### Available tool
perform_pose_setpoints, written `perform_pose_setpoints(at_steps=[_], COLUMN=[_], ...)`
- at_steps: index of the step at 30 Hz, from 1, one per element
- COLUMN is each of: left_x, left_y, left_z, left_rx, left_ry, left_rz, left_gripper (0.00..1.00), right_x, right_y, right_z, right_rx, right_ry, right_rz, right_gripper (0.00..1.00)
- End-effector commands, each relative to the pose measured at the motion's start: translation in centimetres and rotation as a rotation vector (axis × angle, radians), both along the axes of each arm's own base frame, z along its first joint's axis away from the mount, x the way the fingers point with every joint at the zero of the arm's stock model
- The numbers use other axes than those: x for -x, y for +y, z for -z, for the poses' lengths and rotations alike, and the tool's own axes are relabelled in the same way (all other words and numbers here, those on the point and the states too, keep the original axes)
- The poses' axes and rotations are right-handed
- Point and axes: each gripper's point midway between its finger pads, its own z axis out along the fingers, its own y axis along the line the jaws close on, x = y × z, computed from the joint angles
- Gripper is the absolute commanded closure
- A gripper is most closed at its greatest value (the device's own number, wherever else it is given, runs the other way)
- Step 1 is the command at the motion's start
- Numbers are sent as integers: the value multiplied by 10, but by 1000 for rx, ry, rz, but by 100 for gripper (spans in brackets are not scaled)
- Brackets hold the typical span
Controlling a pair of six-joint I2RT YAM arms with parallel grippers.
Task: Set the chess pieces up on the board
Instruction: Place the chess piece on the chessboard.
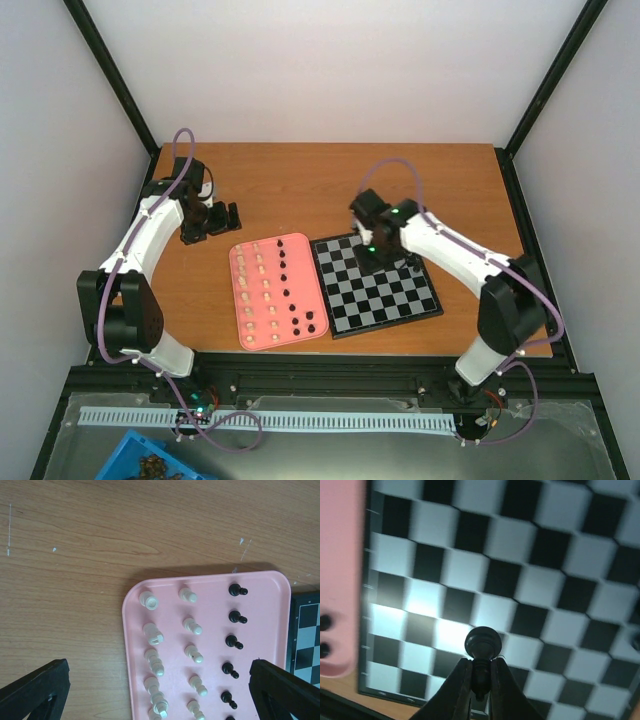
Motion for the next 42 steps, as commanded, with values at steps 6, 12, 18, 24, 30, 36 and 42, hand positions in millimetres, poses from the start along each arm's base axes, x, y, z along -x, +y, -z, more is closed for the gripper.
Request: perform_pose_setpoints(at_steps=[6,12,18,24,30,36,42], left_x=[-3,-5,-5,-6,-6,-6,-7], left_y=[-5,-4,-4,-3,-3,-3,-3], left_z=[-6,-6,-4,-2,-2,-1,0], left_rx=[17,12,8,6,4,4,3], left_ry=[-28,-23,-17,-12,-10,-9,-6], left_rz=[6,5,5,6,5,7,6], left_gripper=[0,0,0,0,0,0,0], right_x=[1,2,1,-2,-4,-6,-6], right_y=[-128,-155,-161,-156,-163,-164,-165], right_z=[15,29,43,52,61,66,72], right_rx=[141,131,97,81,85,94,106], right_ry=[-5,34,88,108,125,130,139], right_rz=[339,418,459,458,495,498,498], right_gripper=[97,97,97,97,97,97,97])
